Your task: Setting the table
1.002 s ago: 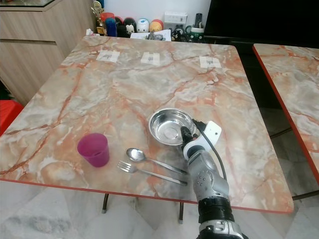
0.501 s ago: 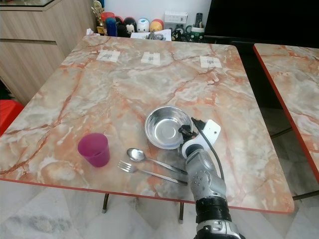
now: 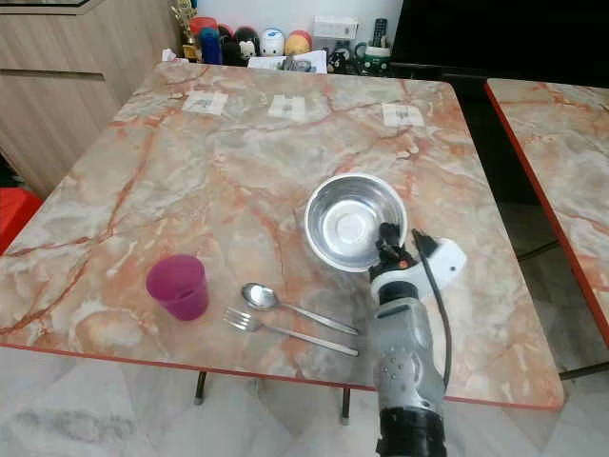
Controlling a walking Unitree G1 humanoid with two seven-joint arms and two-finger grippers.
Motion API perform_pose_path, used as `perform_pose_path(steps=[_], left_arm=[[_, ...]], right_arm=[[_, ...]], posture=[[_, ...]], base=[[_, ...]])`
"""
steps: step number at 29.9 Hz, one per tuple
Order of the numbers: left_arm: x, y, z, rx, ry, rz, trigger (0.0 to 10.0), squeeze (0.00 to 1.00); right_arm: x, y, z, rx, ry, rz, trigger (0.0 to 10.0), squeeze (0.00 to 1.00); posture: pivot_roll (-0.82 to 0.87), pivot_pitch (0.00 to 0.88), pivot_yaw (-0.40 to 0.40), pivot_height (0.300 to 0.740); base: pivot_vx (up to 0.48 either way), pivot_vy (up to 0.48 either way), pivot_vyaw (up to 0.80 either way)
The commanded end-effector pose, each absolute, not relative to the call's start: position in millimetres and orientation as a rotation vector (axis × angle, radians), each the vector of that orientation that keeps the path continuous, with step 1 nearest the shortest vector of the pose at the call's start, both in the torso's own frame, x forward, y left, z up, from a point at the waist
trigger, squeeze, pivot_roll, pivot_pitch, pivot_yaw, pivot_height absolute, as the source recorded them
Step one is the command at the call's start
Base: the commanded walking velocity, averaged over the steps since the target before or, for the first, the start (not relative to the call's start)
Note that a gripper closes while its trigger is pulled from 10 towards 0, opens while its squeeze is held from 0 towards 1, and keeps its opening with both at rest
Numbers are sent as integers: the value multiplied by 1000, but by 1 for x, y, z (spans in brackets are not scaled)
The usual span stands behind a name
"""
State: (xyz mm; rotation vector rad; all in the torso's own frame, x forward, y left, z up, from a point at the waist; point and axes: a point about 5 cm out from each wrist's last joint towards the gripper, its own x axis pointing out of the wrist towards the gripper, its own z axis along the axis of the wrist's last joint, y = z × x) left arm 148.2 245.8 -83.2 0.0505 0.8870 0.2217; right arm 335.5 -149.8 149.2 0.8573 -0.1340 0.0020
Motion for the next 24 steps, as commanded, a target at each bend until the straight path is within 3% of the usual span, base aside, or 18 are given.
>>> perform_pose_path(steps=[1,12,24], left_arm=[[136,247,-88,59,933,225,10000,0],[133,252,-87,41,929,248,10000,0],[152,248,-82,36,881,238,10000,0]], right_arm=[[330,-148,158,877,-199,28,10000,0],[326,-154,162,848,-240,72,10000,0],[332,-152,166,839,-259,74,10000,0]], posture=[[88,166,-33,740],[109,98,-46,740],[103,45,-44,740]], base=[[0,0,0],[0,0,0],[0,0,0]])
